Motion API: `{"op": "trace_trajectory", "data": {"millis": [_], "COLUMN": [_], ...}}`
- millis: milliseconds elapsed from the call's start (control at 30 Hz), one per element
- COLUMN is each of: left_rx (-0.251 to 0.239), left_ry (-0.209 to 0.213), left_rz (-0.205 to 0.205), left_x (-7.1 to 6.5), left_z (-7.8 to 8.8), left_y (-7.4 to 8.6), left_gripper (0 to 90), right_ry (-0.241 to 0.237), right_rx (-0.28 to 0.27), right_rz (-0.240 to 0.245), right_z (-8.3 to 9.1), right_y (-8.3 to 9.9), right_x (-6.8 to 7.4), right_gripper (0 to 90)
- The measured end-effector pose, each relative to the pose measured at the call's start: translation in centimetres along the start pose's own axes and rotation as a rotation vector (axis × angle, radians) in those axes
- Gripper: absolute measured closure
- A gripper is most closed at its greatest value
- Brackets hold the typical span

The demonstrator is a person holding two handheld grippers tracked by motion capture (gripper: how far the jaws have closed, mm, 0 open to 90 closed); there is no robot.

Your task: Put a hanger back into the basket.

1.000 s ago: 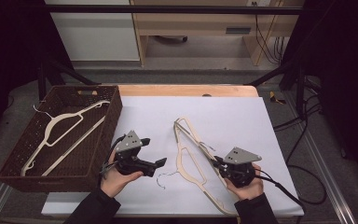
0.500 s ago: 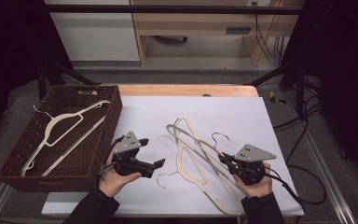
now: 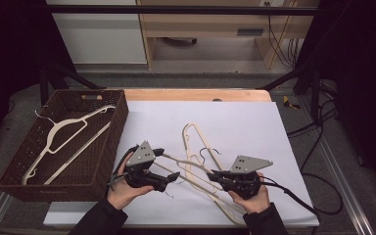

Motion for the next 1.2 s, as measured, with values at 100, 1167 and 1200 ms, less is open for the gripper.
{"op": "trace_trajectory", "data": {"millis": [100,1167,1200], "left_rx": [0.020,0.186,0.189], "left_ry": [0.021,0.094,0.102], "left_rz": [-0.029,-0.132,-0.129], "left_x": [-0.7,-3.5,-3.6], "left_z": [-0.6,-1.3,-1.3], "left_y": [0.2,2.2,2.2], "left_gripper": [11.0,75.6,76.8], "right_ry": [-0.039,-0.045,-0.034], "right_rx": [0.000,0.021,0.018], "right_rz": [-0.003,0.038,0.042], "right_z": [-0.4,-1.3,-1.3], "right_y": [0.0,0.0,0.0], "right_x": [0.7,1.7,1.6], "right_gripper": [86.7,74.5,72.8]}}
Point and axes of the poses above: each handheld gripper's, and its own axes: z roughly backward along the jaws, y roughly out of its underside, x roughly to its left, the point moved 10 cm from there along -z, roughly forward along the jaws, and after that the axes turned 2 degrees about z, right-handed, at the moved point
